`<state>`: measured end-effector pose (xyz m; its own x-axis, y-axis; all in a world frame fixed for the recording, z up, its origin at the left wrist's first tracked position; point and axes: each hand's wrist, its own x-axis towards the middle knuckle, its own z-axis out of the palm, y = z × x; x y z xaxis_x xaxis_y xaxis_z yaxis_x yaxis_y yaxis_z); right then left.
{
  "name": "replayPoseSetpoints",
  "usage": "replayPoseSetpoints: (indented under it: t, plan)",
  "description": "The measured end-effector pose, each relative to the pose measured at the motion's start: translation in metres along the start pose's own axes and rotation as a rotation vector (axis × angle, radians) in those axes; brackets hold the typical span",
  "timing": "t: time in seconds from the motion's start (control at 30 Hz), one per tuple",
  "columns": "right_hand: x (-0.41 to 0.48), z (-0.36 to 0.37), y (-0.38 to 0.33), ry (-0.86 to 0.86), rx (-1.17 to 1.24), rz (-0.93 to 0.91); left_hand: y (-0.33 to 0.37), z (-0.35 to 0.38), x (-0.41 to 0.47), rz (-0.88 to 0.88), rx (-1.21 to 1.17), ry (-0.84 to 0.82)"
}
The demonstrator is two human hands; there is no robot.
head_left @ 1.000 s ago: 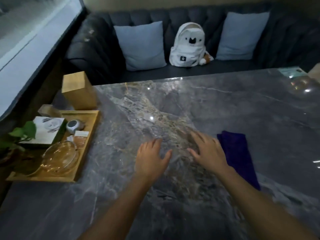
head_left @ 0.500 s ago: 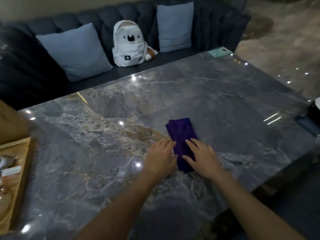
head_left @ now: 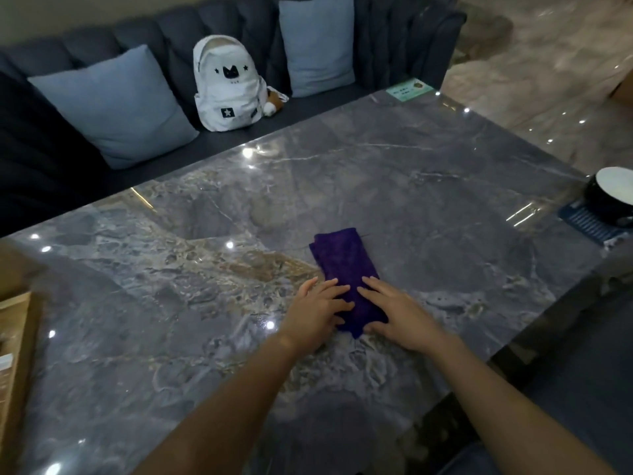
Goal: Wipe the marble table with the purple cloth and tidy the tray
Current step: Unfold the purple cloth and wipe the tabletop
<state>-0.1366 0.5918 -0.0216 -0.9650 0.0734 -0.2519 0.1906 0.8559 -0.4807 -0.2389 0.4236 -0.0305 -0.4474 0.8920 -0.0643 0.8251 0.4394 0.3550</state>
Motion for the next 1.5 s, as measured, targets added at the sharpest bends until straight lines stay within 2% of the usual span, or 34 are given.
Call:
replayPoseSetpoints:
  t: [0.17,0.33,0.43,0.53,0.67,0.73,0.83,0.93,1.07,1.3,1.4,1.5]
  plan:
    - [0.002,0.002,-0.002,0.024,0.021,0.028,-0.002,-0.002,0.005,0.055,-0.001,0.155]
    - [0.004,-0.001,-0.005,0.051,0.073,0.069,0.005,-0.014,0.014,-0.094,-0.268,0.169]
    - [0.006,-0.002,-0.01,0.178,0.027,0.062,0.006,-0.022,0.02,-0.143,-0.395,0.132]
    - [0.011,-0.007,-0.018,0.297,0.241,0.089,0.007,-0.03,0.023,-0.209,-0.639,0.113]
    - [0.02,-0.017,-0.024,0.321,0.465,0.148,0.008,-0.043,0.023,-0.262,-0.869,0.145]
    - [0.024,-0.023,-0.027,0.323,0.571,0.156,0.006,-0.051,0.022,-0.246,-0.964,0.094]
    - [0.028,-0.032,-0.031,0.317,0.758,0.16,-0.003,-0.059,0.024,-0.16,-0.859,0.01]
    - [0.03,-0.038,-0.035,0.339,0.937,0.148,-0.017,-0.063,0.03,-0.161,-0.624,0.141]
    - [0.031,-0.05,-0.042,0.318,1.139,0.125,-0.02,-0.075,0.032,-0.218,-0.696,0.177]
    - [0.037,-0.076,-0.059,0.359,1.288,0.051,-0.007,-0.107,0.022,-0.141,-0.702,0.258]
    - [0.03,-0.087,-0.06,0.269,1.277,0.059,0.004,-0.124,0.008,-0.238,-0.909,0.189]
    - [0.016,-0.092,-0.054,-0.089,1.283,0.08,0.006,-0.131,-0.02,-0.318,-1.113,-0.114]
